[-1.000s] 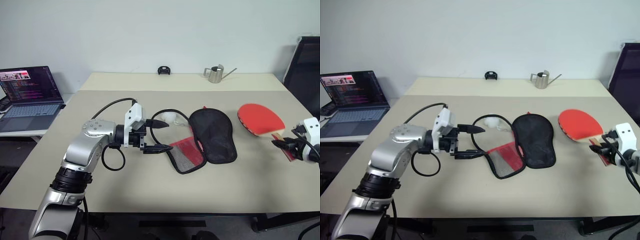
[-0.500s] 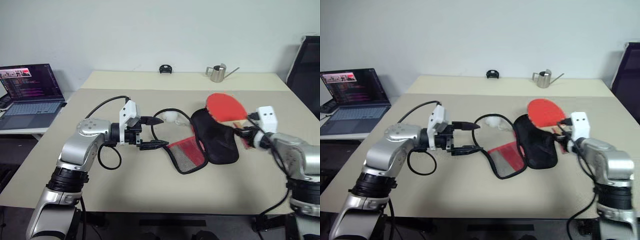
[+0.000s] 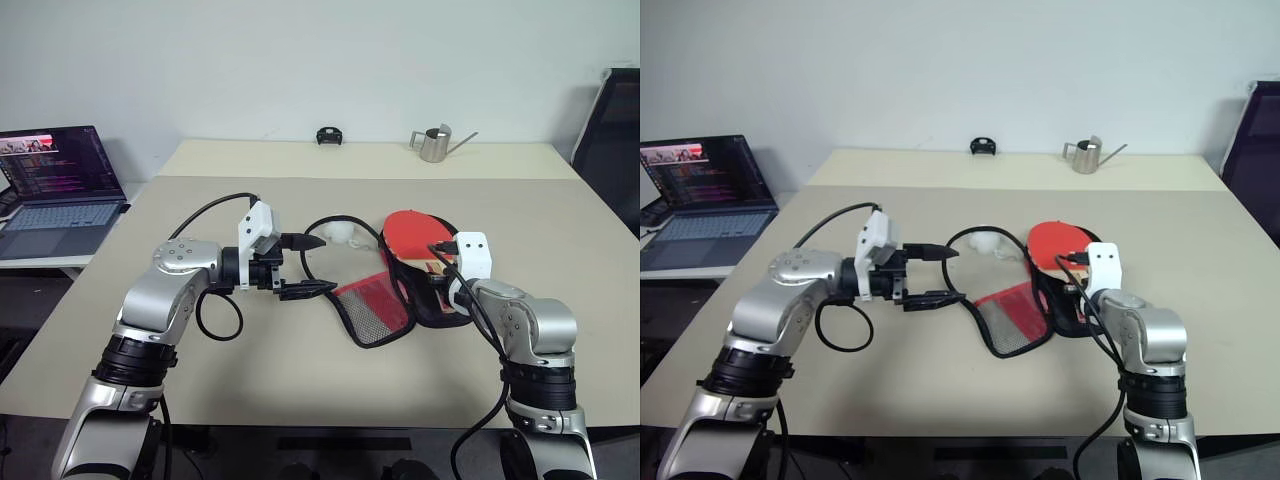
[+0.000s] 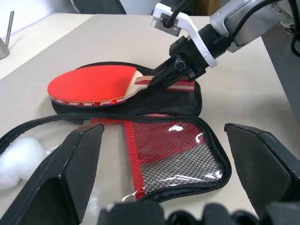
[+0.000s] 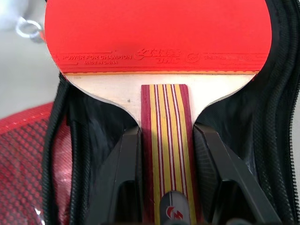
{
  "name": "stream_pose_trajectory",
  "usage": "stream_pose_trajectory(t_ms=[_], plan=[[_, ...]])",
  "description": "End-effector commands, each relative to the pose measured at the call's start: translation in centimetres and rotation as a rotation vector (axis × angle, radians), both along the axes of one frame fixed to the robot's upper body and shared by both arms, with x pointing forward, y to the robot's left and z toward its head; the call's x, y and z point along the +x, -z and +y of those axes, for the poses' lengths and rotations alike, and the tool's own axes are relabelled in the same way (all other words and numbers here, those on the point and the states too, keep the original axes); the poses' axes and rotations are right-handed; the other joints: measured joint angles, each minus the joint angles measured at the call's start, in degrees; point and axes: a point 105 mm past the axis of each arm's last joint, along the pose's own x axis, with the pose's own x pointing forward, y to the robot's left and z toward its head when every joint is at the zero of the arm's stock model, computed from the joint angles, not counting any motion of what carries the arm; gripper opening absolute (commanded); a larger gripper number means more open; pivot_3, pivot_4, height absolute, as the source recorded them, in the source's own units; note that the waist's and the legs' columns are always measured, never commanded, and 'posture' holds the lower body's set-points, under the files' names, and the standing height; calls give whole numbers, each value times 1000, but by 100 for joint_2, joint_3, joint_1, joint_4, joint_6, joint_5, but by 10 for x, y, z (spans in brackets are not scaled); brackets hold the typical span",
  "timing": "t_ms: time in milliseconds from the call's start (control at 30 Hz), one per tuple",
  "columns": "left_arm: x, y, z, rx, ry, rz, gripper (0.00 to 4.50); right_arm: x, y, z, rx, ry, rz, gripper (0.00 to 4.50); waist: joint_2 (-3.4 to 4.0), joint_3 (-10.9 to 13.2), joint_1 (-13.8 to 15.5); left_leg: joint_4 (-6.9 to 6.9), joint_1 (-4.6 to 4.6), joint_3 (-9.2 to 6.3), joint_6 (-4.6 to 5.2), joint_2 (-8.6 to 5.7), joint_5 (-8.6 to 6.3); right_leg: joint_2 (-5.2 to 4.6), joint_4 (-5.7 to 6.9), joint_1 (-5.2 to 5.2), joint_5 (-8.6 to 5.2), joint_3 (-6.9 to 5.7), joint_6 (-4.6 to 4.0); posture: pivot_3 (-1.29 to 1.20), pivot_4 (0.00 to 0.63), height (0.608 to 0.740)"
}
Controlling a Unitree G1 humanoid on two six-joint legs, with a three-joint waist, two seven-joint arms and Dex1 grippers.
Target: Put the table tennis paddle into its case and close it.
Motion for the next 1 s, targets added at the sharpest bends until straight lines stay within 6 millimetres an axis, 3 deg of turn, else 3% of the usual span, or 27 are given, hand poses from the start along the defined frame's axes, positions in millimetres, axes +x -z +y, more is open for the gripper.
stream_pose_trajectory(t_ms=[33, 500, 833, 1000], plan=[[-2, -13, 4, -14, -10, -63, 4500, -2, -13, -2, -33, 9, -80, 1109, 0, 0, -1, 0, 0, 0, 0, 0, 0, 0, 0, 0, 0, 0, 0, 0, 150, 740], [-2, -12, 2, -14, -3, -63, 4500, -2, 0, -13, -104, 43, -83, 1109, 1, 0, -1, 0, 1, 0, 0, 0, 0, 1, 0, 0, 0, 0, 0, 0, 150, 740], [-2, -11, 3, -12, -5, -61, 4500, -1, 6, -4, -88, 12, -69, 1109, 1, 0, -1, 0, 2, 0, 0, 0, 0, 1, 1, 0, 0, 0, 0, 0, 150, 740], [-2, -10, 3, -8, -7, -62, 4500, -2, 1, -3, -102, 4, -88, 2630, 1, -1, -2, 0, 2, 1, 0, 0, 0, 1, 2, 0, 0, 1, 0, 0, 150, 740]])
